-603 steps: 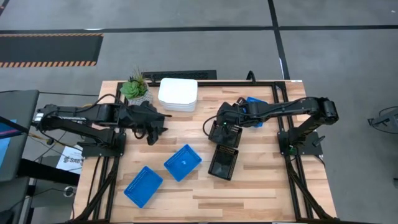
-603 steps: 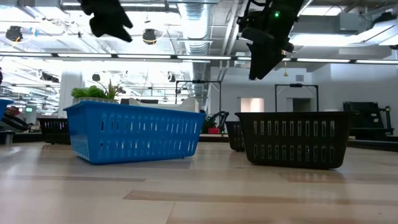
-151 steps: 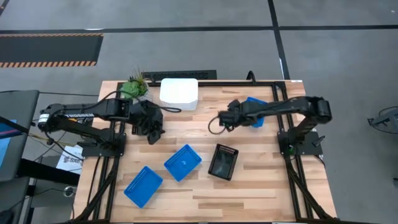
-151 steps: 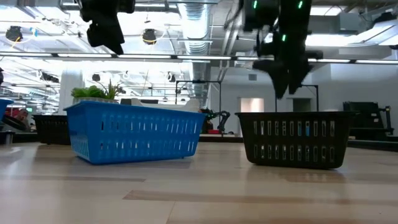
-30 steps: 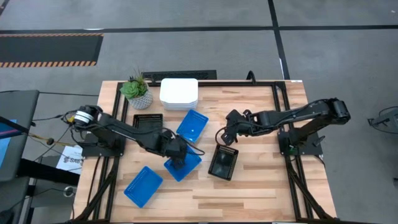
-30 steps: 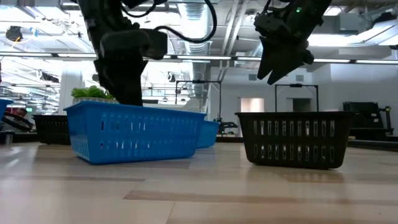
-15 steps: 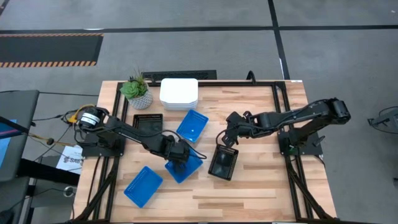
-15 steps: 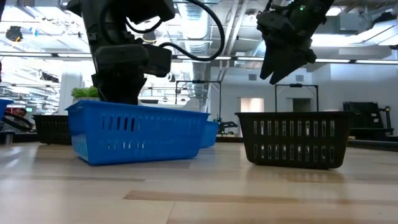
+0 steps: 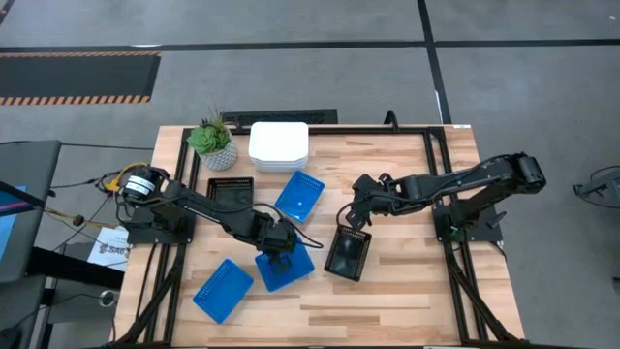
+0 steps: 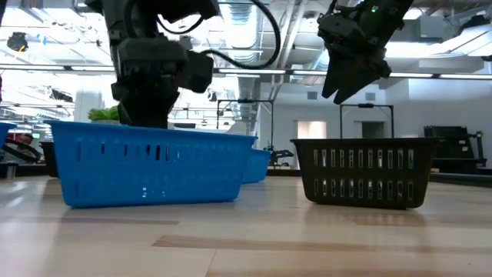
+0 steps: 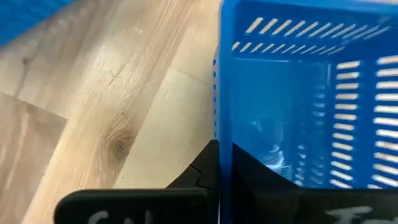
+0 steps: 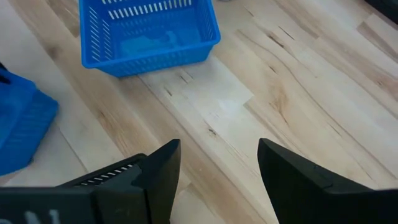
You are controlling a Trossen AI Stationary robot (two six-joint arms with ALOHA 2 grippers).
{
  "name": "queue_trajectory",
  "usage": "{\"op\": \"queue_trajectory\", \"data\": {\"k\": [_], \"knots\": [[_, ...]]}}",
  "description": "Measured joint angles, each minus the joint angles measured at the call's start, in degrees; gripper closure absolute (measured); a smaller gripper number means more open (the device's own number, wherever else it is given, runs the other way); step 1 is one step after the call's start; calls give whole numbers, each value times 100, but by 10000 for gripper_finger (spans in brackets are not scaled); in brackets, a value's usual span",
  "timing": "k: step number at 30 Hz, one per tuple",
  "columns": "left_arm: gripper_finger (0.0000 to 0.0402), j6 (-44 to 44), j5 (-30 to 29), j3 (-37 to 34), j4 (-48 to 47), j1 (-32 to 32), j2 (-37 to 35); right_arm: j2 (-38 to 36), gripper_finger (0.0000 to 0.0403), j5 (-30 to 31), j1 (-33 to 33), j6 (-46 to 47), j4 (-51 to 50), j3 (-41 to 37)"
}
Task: Stack baskets by color
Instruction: Stack the middle blue bin on top of the top blue bin
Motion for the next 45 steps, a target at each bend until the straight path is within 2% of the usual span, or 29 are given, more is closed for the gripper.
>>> {"op": "queue_trajectory", "data": {"k": [11,14,18,24,30,36,42,45], "knots": [[401,155,-330,675,-1036,5,-682,-2,164,-2,-9,-107,-19,0],[401,157,-853,792,-1419,95,-1048,-64,164,1,-9,-111,-169,0],[401,153,-1816,816,-1439,427,-1504,-87,164,16,-62,-113,-209,-2],[401,242,-2604,807,-1182,1121,-1574,-96,164,136,-166,-109,-165,1],[401,510,-2445,189,300,1675,-1557,-96,164,137,-197,-105,-128,2],[401,477,-2393,-300,737,2103,-1559,-96,164,138,-179,-102,-118,2],[401,326,-1856,-571,916,2288,-1559,-96,164,139,-113,-42,-116,2],[401,243,-1796,-655,897,2305,-1559,-96,164,171,-105,4,-102,2]]}}
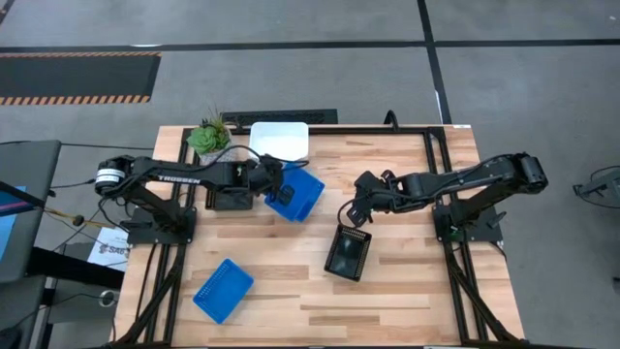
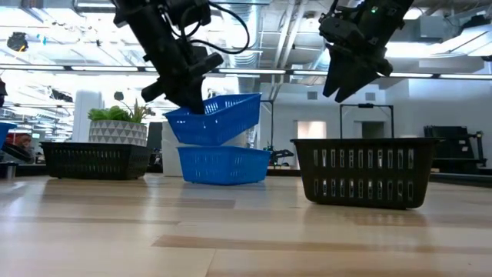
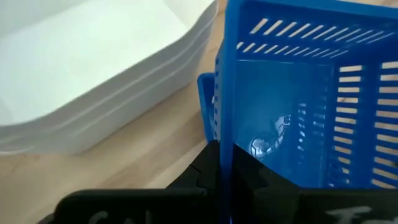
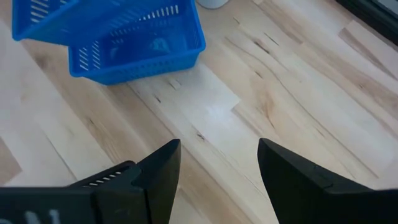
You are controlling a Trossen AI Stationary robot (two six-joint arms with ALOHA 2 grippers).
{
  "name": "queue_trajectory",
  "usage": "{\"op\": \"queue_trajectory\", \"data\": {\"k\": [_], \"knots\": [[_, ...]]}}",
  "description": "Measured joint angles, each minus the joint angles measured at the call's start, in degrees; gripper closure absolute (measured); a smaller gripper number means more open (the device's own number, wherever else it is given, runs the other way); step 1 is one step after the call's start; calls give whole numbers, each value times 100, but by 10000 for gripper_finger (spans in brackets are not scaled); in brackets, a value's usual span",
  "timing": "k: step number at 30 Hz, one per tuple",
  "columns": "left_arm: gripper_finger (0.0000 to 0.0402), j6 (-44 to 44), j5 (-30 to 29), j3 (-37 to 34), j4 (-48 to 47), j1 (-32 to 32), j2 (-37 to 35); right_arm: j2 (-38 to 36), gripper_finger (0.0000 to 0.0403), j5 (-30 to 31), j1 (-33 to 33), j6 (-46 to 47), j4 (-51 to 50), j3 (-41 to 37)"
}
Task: Stack baskets by color
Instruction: Stack the middle blue bin on top of the top blue bin
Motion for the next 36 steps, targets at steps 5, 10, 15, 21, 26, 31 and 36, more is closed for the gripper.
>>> {"op": "queue_trajectory", "data": {"k": [5,10,15,21,26,31,36], "knots": [[401,-100,127,-9,-25,0,0,2,164,6,-2,0,1,0],[401,-153,149,-9,-52,0,0,2,164,6,-2,0,1,0],[401,-237,281,-9,-55,-2,0,2,164,6,-2,-2,-1,0],[401,-294,280,-9,-55,-93,0,2,164,6,-2,-4,-29,0],[401,-304,292,-9,-84,-133,0,2,164,6,-2,-7,-42,0],[401,-381,411,-9,-219,-136,0,2,164,6,-2,-14,-48,0],[401,-394,498,-9,-218,-136,2,2,164,5,-2,-24,-62,0]]}}
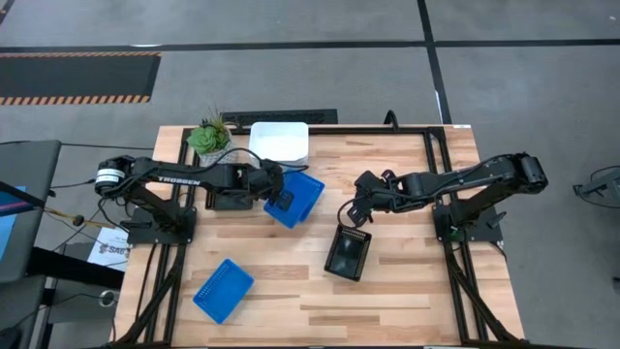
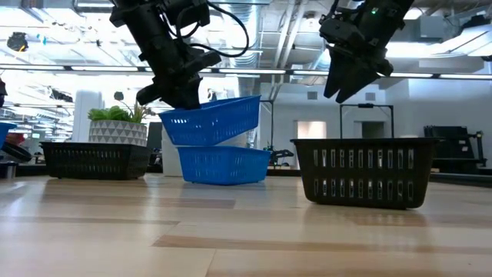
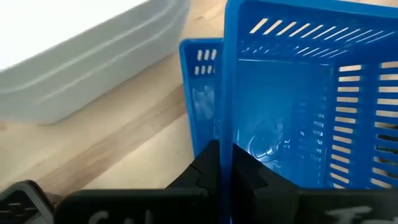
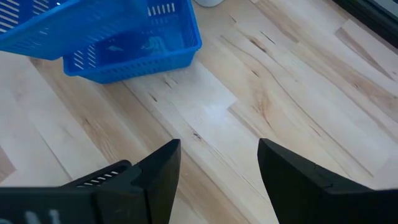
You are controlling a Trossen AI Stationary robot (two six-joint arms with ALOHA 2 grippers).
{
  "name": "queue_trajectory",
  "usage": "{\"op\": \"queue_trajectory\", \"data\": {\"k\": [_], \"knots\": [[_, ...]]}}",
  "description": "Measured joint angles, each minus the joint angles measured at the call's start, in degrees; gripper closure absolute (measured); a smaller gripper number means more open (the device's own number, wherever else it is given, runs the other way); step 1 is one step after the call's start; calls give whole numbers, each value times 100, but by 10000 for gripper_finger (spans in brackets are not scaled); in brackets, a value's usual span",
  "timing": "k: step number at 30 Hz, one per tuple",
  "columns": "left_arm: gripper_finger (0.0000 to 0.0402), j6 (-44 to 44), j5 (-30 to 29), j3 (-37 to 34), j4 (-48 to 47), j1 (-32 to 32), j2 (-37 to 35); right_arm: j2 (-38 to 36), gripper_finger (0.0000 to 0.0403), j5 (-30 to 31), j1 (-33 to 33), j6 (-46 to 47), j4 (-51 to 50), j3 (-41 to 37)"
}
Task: Stack baskets by color
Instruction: Stack the middle blue bin on top of the top blue bin
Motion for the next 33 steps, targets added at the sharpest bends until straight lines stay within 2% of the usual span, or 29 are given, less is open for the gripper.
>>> {"op": "queue_trajectory", "data": {"k": [4,18,23,33], "knots": [[401,-18,232,0,-12,0,0,0,164,1,0,0,-75,0],[401,148,18,4,296,190,6,2,164,1,-4,-22,-110,0],[401,-68,-125,7,469,163,266,2,164,0,-4,-69,-100,0],[401,-26,245,28,598,234,662,4,164,-10,-2,-94,-197,-2]]}}
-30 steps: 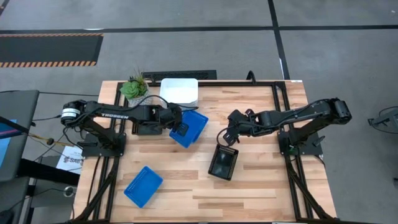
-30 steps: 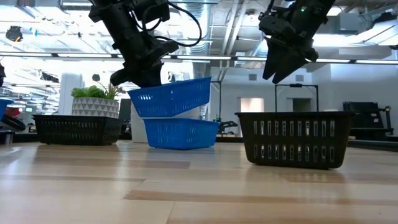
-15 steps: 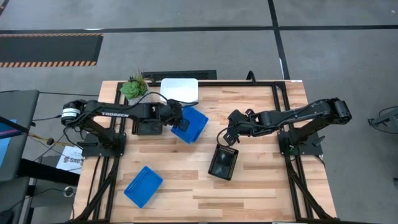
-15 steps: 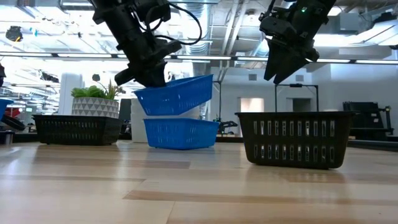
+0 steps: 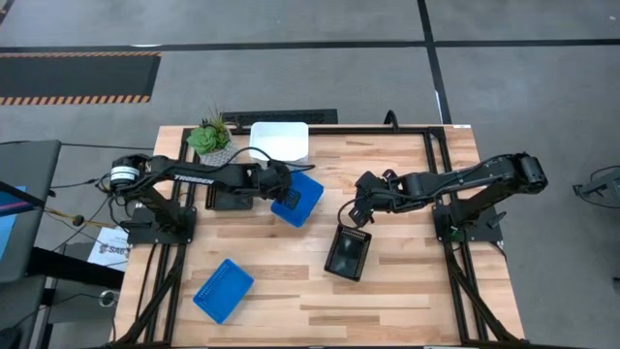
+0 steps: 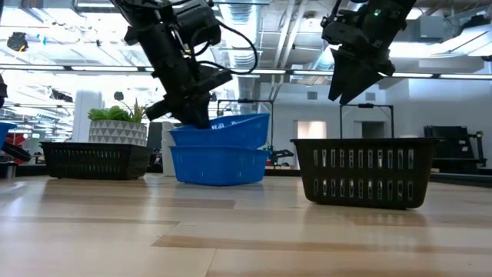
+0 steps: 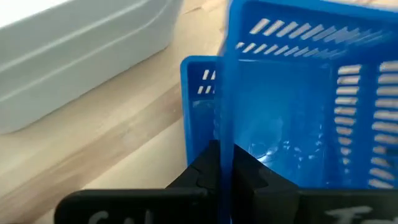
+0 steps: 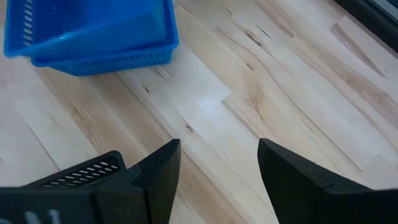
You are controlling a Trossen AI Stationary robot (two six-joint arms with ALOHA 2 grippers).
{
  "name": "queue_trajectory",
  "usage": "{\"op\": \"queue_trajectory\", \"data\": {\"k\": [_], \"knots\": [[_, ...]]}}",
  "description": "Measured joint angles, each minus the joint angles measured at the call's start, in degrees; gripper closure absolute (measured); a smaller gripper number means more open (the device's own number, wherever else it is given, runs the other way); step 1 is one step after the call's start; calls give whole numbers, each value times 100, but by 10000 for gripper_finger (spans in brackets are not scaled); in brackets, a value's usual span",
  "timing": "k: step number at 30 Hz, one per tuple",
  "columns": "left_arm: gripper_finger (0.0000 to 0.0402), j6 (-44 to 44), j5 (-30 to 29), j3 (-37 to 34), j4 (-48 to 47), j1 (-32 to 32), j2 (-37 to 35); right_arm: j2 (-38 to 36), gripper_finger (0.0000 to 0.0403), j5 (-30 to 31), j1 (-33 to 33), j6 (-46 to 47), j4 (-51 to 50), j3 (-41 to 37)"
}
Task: Stack baskets by color
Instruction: Stack the middle blue bin on top of the top blue bin, then stack the bottom blue bin on top of the other stacked blue bins
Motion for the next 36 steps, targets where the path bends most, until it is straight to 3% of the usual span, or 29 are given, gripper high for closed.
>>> {"op": "queue_trajectory", "data": {"k": [6,15,20,24,27,30,36], "knots": [[382,67,104,0,-69,31,-2,-2,164,-7,0,-9,-22,0],[266,211,498,14,-120,48,-72,-2,164,-13,0,-16,-64,0],[220,526,747,316,-687,57,-216,-2,164,-25,-1,-34,-110,0],[203,649,952,544,-1692,-86,-514,-2,164,-33,0,-35,-161,0],[200,394,1264,558,-2563,-518,-920,-4,164,-33,0,-35,-193,0],[200,-301,1133,537,-3120,-1231,-1292,-4,164,-33,0,-34,-214,0],[201,-1942,838,529,-3370,-2901,-1729,-4,164,-36,-4,-35,-206,0]]}}
